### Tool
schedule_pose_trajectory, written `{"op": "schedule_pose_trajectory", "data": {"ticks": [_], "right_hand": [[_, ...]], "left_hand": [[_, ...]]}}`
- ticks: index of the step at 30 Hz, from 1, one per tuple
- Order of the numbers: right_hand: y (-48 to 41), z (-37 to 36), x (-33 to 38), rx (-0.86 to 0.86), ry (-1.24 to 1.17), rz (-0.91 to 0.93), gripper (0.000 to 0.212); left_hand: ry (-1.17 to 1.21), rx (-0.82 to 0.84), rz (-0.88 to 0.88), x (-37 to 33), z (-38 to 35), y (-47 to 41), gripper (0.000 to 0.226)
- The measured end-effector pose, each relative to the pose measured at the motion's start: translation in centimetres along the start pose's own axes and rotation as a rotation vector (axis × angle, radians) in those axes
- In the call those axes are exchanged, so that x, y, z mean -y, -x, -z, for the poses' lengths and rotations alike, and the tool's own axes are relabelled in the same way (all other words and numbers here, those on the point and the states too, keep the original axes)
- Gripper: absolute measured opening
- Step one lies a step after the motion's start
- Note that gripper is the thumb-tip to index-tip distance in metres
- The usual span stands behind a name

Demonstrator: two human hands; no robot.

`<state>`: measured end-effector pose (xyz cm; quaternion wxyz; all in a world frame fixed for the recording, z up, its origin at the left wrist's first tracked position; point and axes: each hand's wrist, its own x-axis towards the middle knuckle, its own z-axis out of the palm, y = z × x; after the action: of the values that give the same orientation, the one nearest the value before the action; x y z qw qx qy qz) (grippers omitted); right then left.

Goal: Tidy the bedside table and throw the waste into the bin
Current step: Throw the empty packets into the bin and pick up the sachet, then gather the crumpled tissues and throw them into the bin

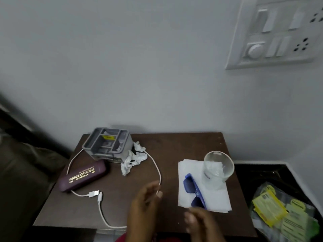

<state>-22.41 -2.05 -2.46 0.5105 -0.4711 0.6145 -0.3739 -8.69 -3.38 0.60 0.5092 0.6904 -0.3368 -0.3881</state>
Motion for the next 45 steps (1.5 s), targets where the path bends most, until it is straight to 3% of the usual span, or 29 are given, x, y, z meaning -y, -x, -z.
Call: {"op": "schedule_pose_trajectory", "data": {"ticks": [2, 4, 7, 11, 13, 16, 18, 23, 26, 30, 36, 40, 45], "right_hand": [[0.6, -3.1, 2.4, -0.07, 0.187, 0.319, 0.009], [-0.2, -6.2, 3.6, 0.101, 0.255, 0.398, 0.021], [-2.9, -11.0, 4.9, 0.283, 0.384, 0.389, 0.029], [-5.6, -16.1, 5.8, 0.385, 0.574, 0.417, 0.054], [-7.0, -17.8, 5.8, 0.361, 0.635, 0.442, 0.05], [-8.0, -18.9, 5.7, 0.319, 0.588, 0.401, 0.017], [-8.0, -18.8, 5.6, 0.265, 0.655, 0.48, 0.018], [-5.1, -15.3, 5.9, 0.148, 0.484, 0.669, 0.022], [-3.8, -13.1, 5.1, 0.264, 0.418, 0.585, 0.021], [-3.4, -12.0, 4.6, 0.407, 0.355, 0.431, 0.017], [-4.3, -12.0, 5.3, 0.442, 0.214, 0.272, 0.033], [-6.3, -11.9, 4.2, 0.334, 0.44, 0.354, 0.04], [-6.7, -14.6, 3.6, 0.491, 0.623, 0.538, 0.026]], "left_hand": [[0.059, -0.164, -0.004, 0.8, 2.8, -1.4, 0.033], [0.063, -0.254, 0.018, 1.3, 4.1, -2.2, 0.029], [0.05, -0.381, 0.049, 2.8, 5.7, -3.1, 0.033], [0.15, -0.457, 0.178, 4.1, 6.5, -3.8, 0.031], [0.258, -0.451, 0.236, 4.0, 6.4, -3.8, 0.032], [0.313, -0.459, 0.229, 3.6, 6.6, -3.5, 0.031], [0.35, -0.461, 0.226, 3.9, 6.8, -3.7, 0.028], [0.593, -0.408, 0.252, 3.1, 7.1, -4.2, 0.026], [0.729, -0.311, 0.291, 2.3, 6.6, -4.0, 0.03], [0.691, -0.207, 0.319, 2.4, 6.1, -3.5, 0.025], [0.69, -0.245, 0.34, 3.0, 6.6, -3.5, 0.02], [0.731, -0.292, 0.34, 3.5, 7.1, -3.8, 0.022], [0.764, -0.292, 0.365, 4.1, 7.2, -4.0, 0.027]]}}
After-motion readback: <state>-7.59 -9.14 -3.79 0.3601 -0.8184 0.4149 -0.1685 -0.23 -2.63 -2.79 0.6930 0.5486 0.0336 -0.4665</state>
